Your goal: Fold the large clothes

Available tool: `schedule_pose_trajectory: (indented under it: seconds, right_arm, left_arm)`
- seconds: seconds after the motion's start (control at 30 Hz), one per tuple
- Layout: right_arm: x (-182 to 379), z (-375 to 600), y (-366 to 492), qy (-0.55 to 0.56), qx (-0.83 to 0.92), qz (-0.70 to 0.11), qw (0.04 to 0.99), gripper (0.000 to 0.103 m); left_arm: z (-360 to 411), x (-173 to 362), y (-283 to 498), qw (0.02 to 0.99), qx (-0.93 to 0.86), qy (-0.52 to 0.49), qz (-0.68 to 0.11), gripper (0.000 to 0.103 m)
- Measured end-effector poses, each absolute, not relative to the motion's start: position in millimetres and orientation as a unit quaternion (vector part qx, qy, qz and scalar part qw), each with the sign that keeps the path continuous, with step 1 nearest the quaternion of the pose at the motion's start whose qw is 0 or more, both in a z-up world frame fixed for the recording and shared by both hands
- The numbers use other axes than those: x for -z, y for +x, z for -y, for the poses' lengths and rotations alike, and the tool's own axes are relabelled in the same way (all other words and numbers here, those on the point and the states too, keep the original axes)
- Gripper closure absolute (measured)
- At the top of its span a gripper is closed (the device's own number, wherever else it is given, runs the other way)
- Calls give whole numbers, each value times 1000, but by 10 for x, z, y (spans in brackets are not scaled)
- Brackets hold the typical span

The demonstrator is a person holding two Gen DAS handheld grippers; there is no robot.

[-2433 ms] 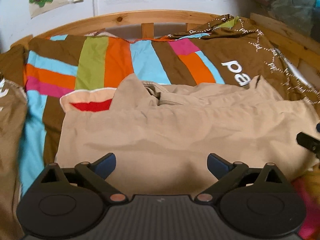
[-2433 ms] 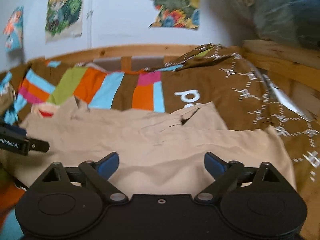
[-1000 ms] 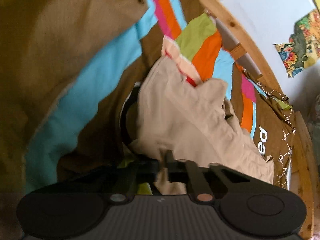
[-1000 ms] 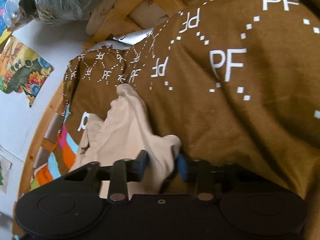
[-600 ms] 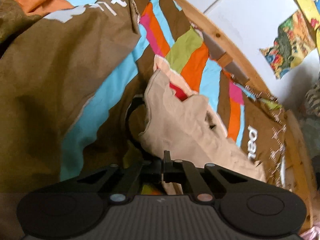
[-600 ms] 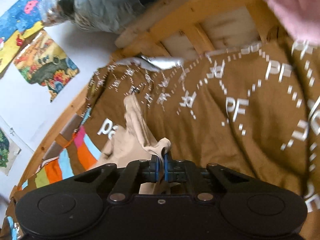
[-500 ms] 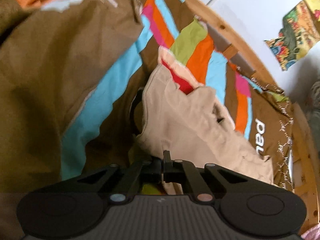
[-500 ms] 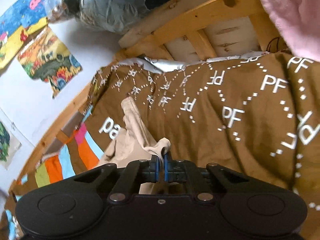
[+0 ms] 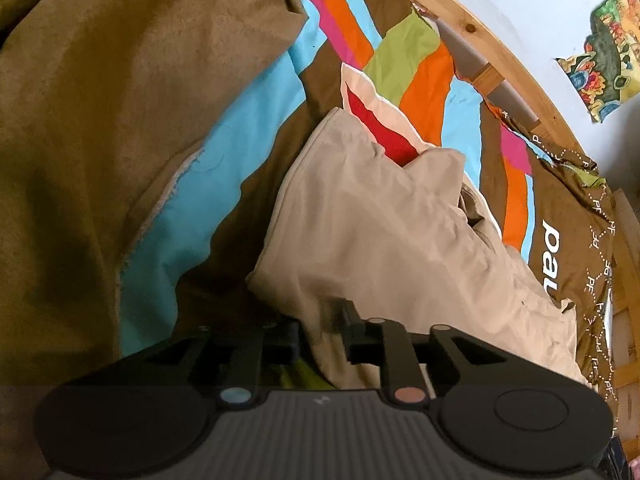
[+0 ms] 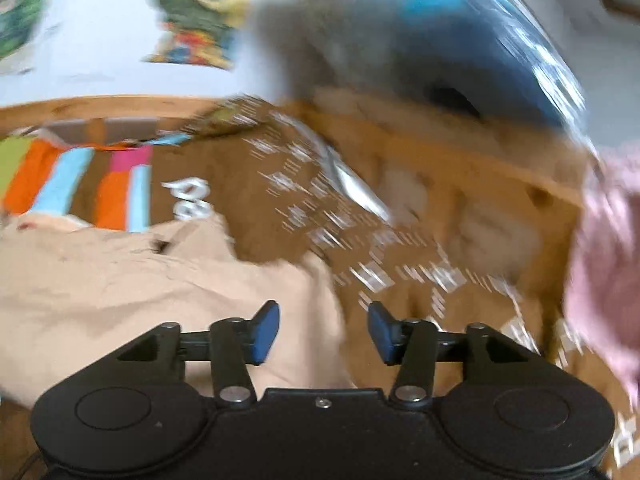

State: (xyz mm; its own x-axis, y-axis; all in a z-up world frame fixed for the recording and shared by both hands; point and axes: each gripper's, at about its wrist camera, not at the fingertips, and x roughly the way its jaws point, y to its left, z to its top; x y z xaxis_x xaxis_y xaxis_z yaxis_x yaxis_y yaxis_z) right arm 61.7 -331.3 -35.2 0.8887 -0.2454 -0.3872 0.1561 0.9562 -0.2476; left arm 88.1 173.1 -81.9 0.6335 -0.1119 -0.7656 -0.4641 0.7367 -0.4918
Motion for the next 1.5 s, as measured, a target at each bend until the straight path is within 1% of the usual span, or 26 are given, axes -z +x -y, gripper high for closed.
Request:
schedule_pose_trajectory:
  seconds: [0.03, 0.1, 0.13, 0.2, 0.27, 0.33, 0.47, 0.5, 0.53, 0.6, 0.67, 0.7, 0.73, 0.77, 0.83, 0.93, 1.03, 1.17, 1.37, 1.5]
  right_arm:
    - [348, 3240, 642, -117, 86, -208, 967, 50]
    - [392, 3056, 712, -134, 34, -208, 968, 51]
    - [417, 2963, 745, -136, 9, -209, 968, 51]
    - [475, 2757, 837, -135, -50, -213, 966, 51]
    - [531, 2546, 892, -151, -91, -210, 962, 48]
    - [589, 2377, 931, -175, -111, -202, 957, 45]
    - [738, 2115, 1039, -210, -133, -214, 945, 43]
    - [770, 2081, 1064, -214, -136, -216, 943, 37]
    - [811, 2047, 1075, -222, -134, -216, 941, 34]
    - [882, 2007, 1077, -234, -131, -214, 939, 33]
    - [944, 2004, 1099, -228, -132, -223, 939, 32]
    - [971, 2026, 1116, -218, -133, -231, 939, 32]
    - [1005, 2050, 1118, -211, -135, -238, 938, 32]
    - [1035, 2066, 1143, -203, -138, -247, 938, 32]
    - [1084, 2089, 1156, -193, -143, -253, 937, 32]
    - [1147, 2101, 1136, -190, -145, -246, 939, 32]
    - [1184, 2117, 1112, -187, -146, -240, 941, 32]
    - [1206, 2157, 1117, -175, -151, -237, 944, 32]
    - [1219, 2228, 1114, -149, -158, -233, 948, 32]
    - [1218, 2268, 1107, -137, -163, -232, 949, 32]
  left_arm:
    - [-1726, 827, 888, 834, -107, -345, -418, 65]
    - [-1710, 851, 903, 832, -117, -335, -427, 54]
    - [-1704, 859, 902, 833, -122, -331, -427, 52]
    - [-1705, 867, 904, 834, -122, -329, -427, 51]
    - [-1702, 861, 907, 836, -123, -324, -426, 49]
    - [-1692, 860, 910, 837, -125, -320, -426, 47]
    - [-1695, 864, 914, 836, -123, -321, -427, 46]
    - [-1694, 866, 919, 836, -123, -322, -428, 46]
    - [-1700, 871, 922, 835, -122, -323, -429, 46]
    - [-1705, 877, 920, 834, -120, -325, -429, 46]
    - [-1707, 882, 917, 835, -115, -327, -427, 52]
    - [-1710, 888, 917, 836, -109, -330, -424, 63]
    - [-1703, 892, 919, 837, -102, -334, -420, 71]
    - [-1691, 885, 914, 840, -100, -333, -417, 73]
    - [-1657, 860, 899, 848, -97, -327, -406, 88]
    - [-1633, 803, 867, 859, -93, -321, -388, 97]
    - [-1543, 679, 855, 880, -72, -293, -367, 100]
    - [-1243, 424, 805, 930, -38, -170, -325, 100]
    - [-889, 210, 747, 944, -59, -50, -321, 101]
    - [-532, 102, 690, 949, -83, 27, -302, 102]
